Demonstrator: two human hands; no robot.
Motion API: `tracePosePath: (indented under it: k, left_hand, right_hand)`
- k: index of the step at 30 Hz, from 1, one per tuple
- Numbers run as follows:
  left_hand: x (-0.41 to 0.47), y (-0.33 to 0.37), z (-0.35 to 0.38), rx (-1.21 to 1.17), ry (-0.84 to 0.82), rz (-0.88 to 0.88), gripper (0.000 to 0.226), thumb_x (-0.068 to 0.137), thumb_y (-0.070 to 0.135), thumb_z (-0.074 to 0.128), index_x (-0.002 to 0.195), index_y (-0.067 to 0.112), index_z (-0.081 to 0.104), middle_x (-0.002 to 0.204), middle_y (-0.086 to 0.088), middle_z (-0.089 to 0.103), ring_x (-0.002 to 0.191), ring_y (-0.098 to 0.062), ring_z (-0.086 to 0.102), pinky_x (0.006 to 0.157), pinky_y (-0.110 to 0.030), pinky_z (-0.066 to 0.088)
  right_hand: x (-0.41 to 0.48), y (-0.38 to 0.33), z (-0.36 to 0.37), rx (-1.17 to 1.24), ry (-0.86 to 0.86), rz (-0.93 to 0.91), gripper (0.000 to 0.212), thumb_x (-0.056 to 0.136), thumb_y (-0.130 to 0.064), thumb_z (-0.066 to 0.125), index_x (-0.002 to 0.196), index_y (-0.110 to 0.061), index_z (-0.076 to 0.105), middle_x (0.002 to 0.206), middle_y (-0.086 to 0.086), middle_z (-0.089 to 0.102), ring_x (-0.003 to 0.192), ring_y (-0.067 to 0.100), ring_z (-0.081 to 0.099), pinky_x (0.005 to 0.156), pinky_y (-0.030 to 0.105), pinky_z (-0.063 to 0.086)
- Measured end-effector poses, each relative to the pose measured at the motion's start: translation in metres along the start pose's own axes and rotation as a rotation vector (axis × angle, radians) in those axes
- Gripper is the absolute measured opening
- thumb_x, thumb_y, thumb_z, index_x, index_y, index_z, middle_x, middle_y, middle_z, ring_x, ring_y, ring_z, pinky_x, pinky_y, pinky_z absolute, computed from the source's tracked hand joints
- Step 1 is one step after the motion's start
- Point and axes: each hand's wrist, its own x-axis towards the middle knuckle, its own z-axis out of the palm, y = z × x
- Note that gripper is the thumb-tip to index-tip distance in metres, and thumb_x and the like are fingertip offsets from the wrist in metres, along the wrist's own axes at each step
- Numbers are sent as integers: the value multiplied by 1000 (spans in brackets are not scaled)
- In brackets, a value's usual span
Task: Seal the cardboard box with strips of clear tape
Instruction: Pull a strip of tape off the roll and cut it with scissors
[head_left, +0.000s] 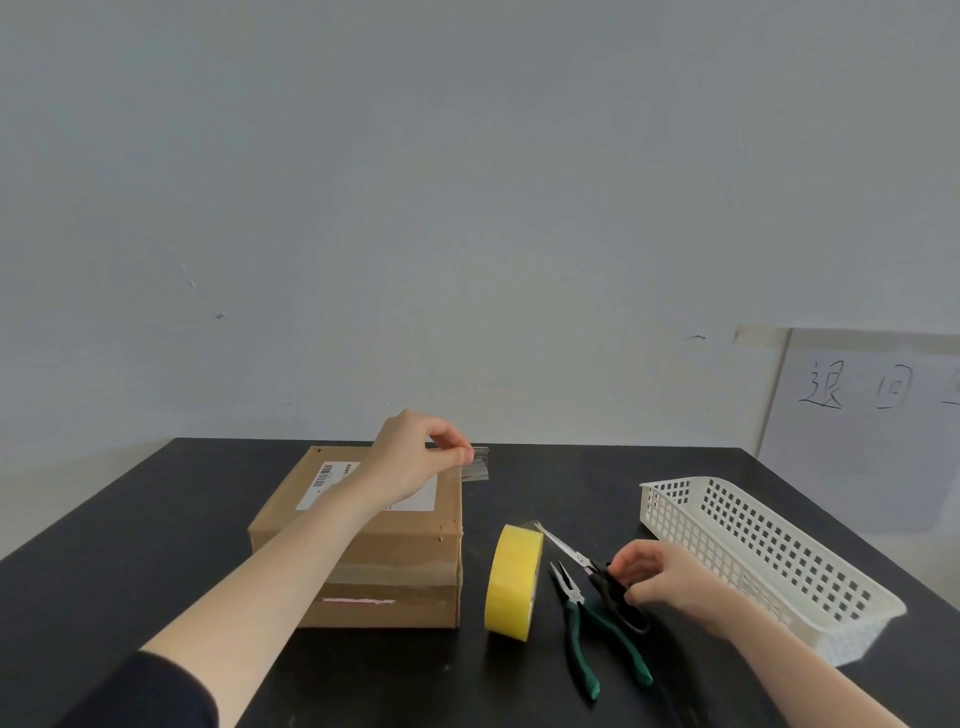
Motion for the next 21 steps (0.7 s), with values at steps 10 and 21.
tracePosePath:
  k: [10, 21]
  left_hand:
    - [-2, 0, -1, -10, -6, 9, 6, 85, 25, 71, 85, 21, 75, 84, 11, 68, 85, 1, 57, 69, -14, 39]
    - [-3, 0, -1, 4, -5, 1, 6, 85, 26, 71, 84, 22, 75, 83, 13, 68, 85, 2, 57, 70, -15, 40]
  right_hand:
    - [-2, 4, 3, -132, 131, -1, 25, 66, 6, 81, 83, -7, 69, 84, 8, 74, 79, 14, 70, 71, 23, 56]
    - [-1, 7, 10, -340, 213, 50, 21, 65, -2, 72, 75, -19, 68, 75, -3, 72, 70, 8, 68, 69, 20, 56]
